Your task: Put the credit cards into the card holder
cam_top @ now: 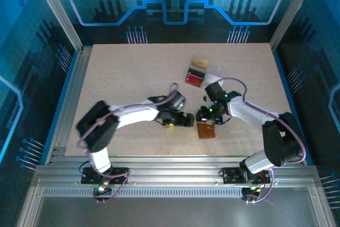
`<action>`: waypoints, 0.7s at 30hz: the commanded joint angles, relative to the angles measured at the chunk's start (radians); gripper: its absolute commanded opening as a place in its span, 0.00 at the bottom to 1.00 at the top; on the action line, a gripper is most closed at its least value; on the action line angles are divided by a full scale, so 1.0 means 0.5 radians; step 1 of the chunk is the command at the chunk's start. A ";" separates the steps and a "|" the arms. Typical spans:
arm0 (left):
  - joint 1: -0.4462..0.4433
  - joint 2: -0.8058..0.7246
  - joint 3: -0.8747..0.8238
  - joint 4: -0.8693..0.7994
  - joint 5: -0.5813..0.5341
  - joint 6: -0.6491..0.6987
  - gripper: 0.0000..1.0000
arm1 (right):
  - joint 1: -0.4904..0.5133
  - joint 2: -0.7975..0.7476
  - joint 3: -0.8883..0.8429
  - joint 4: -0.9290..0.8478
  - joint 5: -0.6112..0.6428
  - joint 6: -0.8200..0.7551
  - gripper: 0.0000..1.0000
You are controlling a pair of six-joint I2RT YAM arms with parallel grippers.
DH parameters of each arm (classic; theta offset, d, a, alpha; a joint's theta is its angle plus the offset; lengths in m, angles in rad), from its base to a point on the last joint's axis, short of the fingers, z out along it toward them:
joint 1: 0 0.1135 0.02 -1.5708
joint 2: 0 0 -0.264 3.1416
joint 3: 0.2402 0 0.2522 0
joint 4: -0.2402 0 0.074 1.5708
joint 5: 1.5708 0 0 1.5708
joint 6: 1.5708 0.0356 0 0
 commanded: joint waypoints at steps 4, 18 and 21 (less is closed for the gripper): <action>0.376 -0.754 -0.200 0.011 -0.505 0.136 0.99 | -0.004 -0.279 0.360 -0.020 0.405 -0.065 1.00; 0.829 -1.069 -0.998 1.218 -1.461 1.078 0.99 | -0.495 -0.795 -0.366 0.588 1.685 -0.232 1.00; 0.952 -0.912 -1.009 1.313 -1.474 1.172 0.99 | -0.532 -0.863 -0.685 1.130 1.691 -0.490 1.00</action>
